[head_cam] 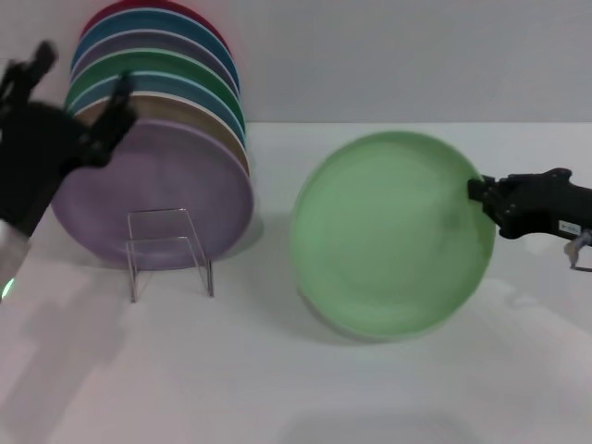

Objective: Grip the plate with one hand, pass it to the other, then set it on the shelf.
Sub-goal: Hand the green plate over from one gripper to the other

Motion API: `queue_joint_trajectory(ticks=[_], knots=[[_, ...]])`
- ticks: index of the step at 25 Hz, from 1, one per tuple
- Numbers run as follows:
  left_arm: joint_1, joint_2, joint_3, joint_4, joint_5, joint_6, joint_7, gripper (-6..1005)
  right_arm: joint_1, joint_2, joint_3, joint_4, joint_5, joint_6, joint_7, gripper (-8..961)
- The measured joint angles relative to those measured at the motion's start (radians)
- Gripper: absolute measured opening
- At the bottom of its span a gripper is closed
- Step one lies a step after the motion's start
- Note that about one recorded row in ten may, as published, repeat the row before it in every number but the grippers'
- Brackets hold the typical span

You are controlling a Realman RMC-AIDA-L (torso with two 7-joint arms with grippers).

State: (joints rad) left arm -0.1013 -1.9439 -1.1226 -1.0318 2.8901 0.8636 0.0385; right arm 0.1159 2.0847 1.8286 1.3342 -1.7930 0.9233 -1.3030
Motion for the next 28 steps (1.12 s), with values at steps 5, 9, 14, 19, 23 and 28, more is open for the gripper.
queue_joint_trajectory(ticks=[5,9,14,19,23,28], knots=[[0.002,0.116,0.033,-0.370,0.000,-0.445,-0.085,747,-0.024,0.001,0.000,-0.041,0.106,-0.052,-0.145,37],[-0.016,0.178,0.056,-0.520,0.000,-0.610,-0.149,745,-0.025,0.002,-0.005,-0.064,0.143,-0.073,-0.203,40],[-0.053,0.217,0.075,-0.715,0.000,-0.876,-0.160,743,-0.014,0.002,-0.015,-0.075,0.172,-0.095,-0.252,44],[-0.099,0.157,0.074,-0.853,-0.019,-1.199,-0.036,741,0.004,0.001,-0.032,-0.080,0.199,-0.105,-0.305,48],[-0.109,0.033,0.027,-0.872,-0.111,-1.371,0.186,739,0.011,0.000,-0.042,-0.081,0.199,-0.105,-0.316,52],[-0.082,-0.110,-0.095,-0.858,-0.297,-1.487,0.503,737,0.001,-0.001,-0.051,-0.076,0.200,-0.098,-0.334,56]])
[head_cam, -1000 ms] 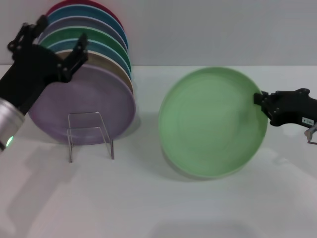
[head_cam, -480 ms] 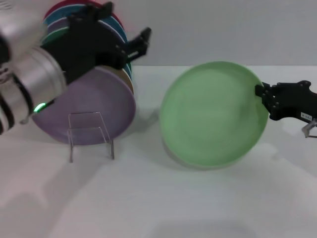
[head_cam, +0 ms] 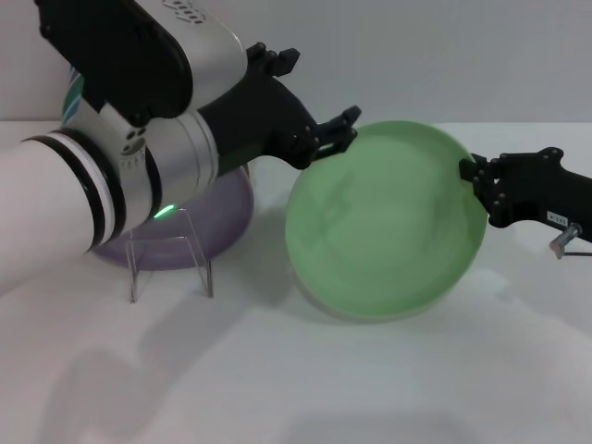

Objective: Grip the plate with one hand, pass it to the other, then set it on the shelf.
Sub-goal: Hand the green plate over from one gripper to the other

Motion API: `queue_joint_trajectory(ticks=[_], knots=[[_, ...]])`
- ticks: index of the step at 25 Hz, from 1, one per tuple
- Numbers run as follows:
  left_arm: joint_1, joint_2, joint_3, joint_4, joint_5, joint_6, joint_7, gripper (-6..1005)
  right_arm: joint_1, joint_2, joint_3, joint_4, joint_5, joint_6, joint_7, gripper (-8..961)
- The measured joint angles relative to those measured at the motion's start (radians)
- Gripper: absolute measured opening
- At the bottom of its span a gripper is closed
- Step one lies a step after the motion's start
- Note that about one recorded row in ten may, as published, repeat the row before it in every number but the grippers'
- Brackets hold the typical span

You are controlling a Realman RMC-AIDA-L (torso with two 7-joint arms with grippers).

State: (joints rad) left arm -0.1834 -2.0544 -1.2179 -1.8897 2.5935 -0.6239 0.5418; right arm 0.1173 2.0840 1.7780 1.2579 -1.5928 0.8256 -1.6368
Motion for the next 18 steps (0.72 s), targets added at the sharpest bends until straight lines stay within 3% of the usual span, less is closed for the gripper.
queue_joint_trajectory(ticks=[1,18], knots=[[0.005,-0.010,-0.013,0.006,-0.031,-0.007,0.044,736,-0.002,0.000,0.000,0.000,0.000,0.001,-0.002,56],[-0.096,-0.008,-0.039,0.176,-0.093,-0.075,0.071,728,-0.050,-0.001,-0.033,0.058,0.068,0.067,-0.050,70]])
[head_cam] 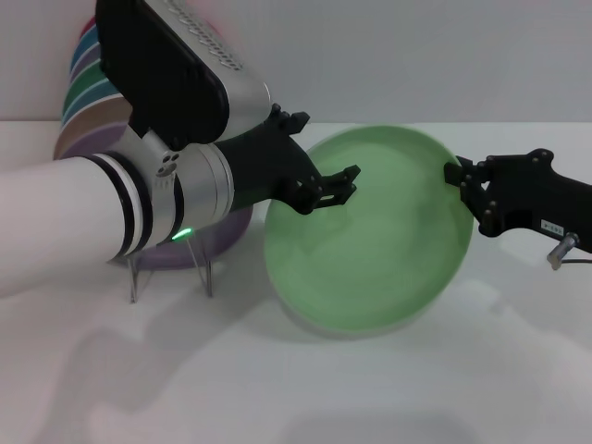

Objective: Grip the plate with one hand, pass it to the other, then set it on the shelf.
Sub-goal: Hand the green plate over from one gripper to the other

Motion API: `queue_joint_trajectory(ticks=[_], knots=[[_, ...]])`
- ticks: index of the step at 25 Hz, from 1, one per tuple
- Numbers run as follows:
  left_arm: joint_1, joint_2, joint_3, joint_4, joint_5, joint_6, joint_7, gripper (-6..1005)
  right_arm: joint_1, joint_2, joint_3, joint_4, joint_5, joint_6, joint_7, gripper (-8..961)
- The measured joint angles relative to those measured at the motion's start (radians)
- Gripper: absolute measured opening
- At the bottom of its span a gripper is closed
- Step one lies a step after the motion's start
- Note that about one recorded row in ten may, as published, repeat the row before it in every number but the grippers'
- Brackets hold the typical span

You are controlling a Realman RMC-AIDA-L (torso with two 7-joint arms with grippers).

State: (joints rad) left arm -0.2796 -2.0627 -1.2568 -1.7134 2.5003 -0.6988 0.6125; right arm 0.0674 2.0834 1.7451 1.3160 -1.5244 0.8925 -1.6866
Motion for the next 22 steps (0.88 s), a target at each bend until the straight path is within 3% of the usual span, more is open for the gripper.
queue_joint_trajectory(ticks=[14,18,22], knots=[[-0.014,0.001,-0.006,0.021,0.007,0.013,0.045,722,0.012,-0.003,-0.003,0.002,0.021,0.000,0.000,82],[-0.023,0.000,-0.008,0.024,0.009,0.013,0.053,473,0.012,-0.003,0.002,-0.001,0.027,0.000,0.002,85],[-0.029,0.000,-0.011,0.029,0.006,0.015,0.073,294,0.012,-0.004,0.005,-0.016,0.055,0.007,0.002,88]])
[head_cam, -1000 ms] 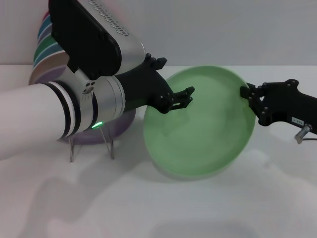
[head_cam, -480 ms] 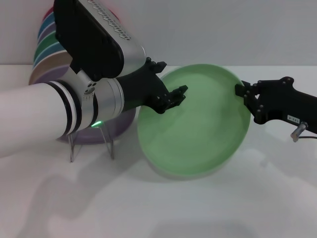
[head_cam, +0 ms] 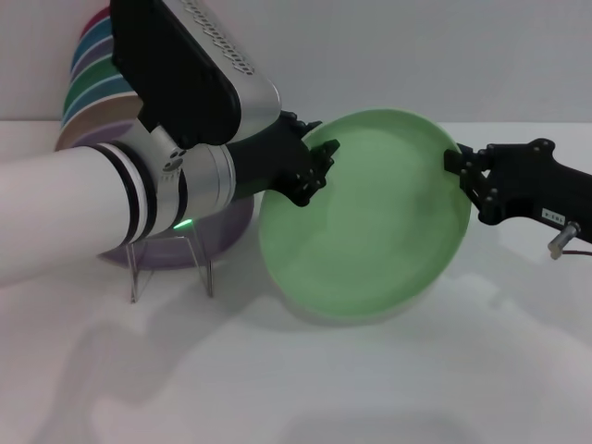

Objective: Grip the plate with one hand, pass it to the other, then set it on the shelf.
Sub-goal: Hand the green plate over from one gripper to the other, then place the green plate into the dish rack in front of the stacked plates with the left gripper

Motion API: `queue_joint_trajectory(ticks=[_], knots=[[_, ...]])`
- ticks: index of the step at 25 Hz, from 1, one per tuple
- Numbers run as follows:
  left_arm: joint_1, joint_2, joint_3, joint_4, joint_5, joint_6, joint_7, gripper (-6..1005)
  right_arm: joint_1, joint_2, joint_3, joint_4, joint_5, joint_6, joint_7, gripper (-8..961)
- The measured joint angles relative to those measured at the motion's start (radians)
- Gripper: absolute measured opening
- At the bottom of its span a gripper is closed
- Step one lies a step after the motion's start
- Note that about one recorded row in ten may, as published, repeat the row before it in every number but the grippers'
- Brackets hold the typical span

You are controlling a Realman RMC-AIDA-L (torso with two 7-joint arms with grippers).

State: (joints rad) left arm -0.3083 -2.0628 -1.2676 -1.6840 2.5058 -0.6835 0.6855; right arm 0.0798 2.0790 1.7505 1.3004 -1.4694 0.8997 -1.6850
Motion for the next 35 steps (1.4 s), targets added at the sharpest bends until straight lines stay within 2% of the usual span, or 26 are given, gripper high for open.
queue_joint_trajectory(ticks=[2,7,11,12,13,16,17,18,21,22,23,24,26,29,31,32,33,35], knots=[[-0.002,-0.001,0.000,0.002,-0.002,0.011,0.027,205,0.000,-0.001,0.017,-0.013,0.010,0.038,-0.006,90],[0.009,-0.001,0.014,-0.009,-0.007,0.039,0.055,131,-0.001,-0.001,0.041,-0.054,0.065,0.114,-0.025,94],[0.017,-0.002,0.022,-0.018,-0.011,0.057,0.055,120,-0.008,0.001,0.081,-0.102,0.109,0.168,-0.025,97],[0.022,-0.002,0.027,-0.021,-0.012,0.069,0.055,118,-0.012,0.002,0.124,-0.151,0.148,0.209,-0.025,115],[0.022,-0.002,0.027,-0.021,-0.012,0.069,0.055,115,-0.012,0.002,0.124,-0.151,0.148,0.209,-0.025,134],[0.030,-0.001,0.033,-0.028,-0.012,0.086,0.056,107,-0.012,0.002,0.235,-0.244,0.197,0.309,-0.025,188],[0.032,0.000,0.035,-0.031,-0.012,0.094,0.056,104,-0.012,0.004,0.351,-0.319,0.220,0.403,-0.028,207],[0.040,0.001,0.040,-0.035,-0.011,0.119,0.061,102,-0.012,0.004,0.351,-0.319,0.220,0.403,-0.028,225],[0.066,0.002,0.051,-0.041,-0.012,0.194,0.114,94,-0.001,0.005,0.559,-0.463,0.235,0.543,-0.070,280],[0.092,0.002,0.074,-0.042,-0.014,0.280,0.176,91,0.002,0.005,0.604,-0.495,0.235,0.568,-0.085,298],[0.092,0.002,0.074,-0.042,-0.014,0.280,0.176,90,0.004,0.005,0.653,-0.528,0.235,0.591,-0.101,412],[0.108,0.003,0.099,-0.042,-0.013,0.343,0.215,88,0.006,0.005,0.699,-0.556,0.233,0.613,-0.116,525],[0.142,0.005,0.159,-0.034,-0.007,0.483,0.311,85,0.006,0.007,0.754,-0.581,0.228,0.640,-0.135,548],[0.184,0.007,0.265,-0.002,0.005,0.721,0.446,83,0.002,0.009,0.770,-0.583,0.225,0.653,-0.140,582],[0.195,0.013,0.321,0.027,0.032,0.867,0.464,83,0.003,0.009,0.773,-0.586,0.223,0.655,-0.140,593],[0.198,0.034,0.381,0.072,0.072,1.049,0.433,83,0.005,0.008,0.772,-0.588,0.222,0.655,-0.140,593],[0.198,0.034,0.381,0.072,0.072,1.049,0.433,82,0.005,0.008,0.772,-0.588,0.222,0.655,-0.140,593],[0.196,0.056,0.430,0.131,0.129,1.246,0.355,82,0.009,0.007,0.768,-0.589,0.222,0.652,-0.140,593]])
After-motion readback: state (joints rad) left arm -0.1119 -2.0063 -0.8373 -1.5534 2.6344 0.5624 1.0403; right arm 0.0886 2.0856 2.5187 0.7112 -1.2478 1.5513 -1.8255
